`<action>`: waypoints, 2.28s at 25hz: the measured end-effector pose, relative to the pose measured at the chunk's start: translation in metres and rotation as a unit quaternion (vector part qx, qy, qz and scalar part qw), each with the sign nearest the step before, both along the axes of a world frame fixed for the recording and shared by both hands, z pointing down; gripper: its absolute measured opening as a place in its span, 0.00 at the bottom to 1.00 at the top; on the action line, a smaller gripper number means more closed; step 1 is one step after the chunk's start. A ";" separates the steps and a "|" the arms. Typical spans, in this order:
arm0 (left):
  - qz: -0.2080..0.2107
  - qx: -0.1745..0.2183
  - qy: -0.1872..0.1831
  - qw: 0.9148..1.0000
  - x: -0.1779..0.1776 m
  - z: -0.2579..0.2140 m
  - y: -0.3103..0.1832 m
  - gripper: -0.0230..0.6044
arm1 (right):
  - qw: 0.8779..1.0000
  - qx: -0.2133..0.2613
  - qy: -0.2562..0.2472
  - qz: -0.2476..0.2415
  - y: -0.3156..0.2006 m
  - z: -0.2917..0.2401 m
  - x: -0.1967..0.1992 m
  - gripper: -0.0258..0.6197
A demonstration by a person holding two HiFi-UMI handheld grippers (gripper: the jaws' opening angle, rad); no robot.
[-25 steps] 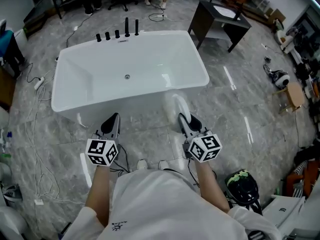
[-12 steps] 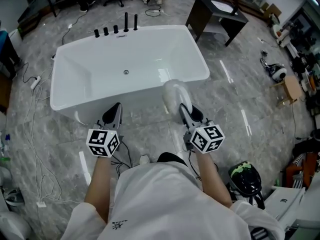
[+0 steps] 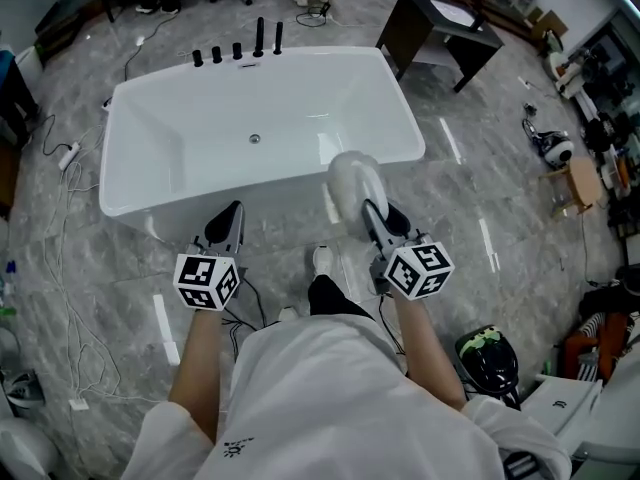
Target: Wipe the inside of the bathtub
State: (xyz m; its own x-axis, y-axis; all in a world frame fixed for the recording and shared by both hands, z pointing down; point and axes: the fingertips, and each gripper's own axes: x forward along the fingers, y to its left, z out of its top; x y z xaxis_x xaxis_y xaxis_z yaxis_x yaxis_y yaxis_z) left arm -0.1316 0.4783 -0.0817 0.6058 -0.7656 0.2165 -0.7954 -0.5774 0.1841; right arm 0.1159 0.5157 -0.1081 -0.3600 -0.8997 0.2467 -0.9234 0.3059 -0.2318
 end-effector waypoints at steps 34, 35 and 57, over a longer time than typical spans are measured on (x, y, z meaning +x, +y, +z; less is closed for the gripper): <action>-0.028 -0.050 -0.015 0.998 0.186 0.033 -0.260 0.05 | 0.991 -0.039 -0.050 -0.121 -0.320 0.059 0.130 0.19; -0.027 -0.051 -0.016 0.998 0.192 0.033 -0.265 0.05 | 0.990 -0.039 -0.051 -0.127 -0.326 0.060 0.129 0.19; 0.046 -0.084 -0.019 0.995 0.160 0.051 -0.325 0.05 | 0.992 -0.054 -0.034 -0.106 -0.387 0.072 0.063 0.19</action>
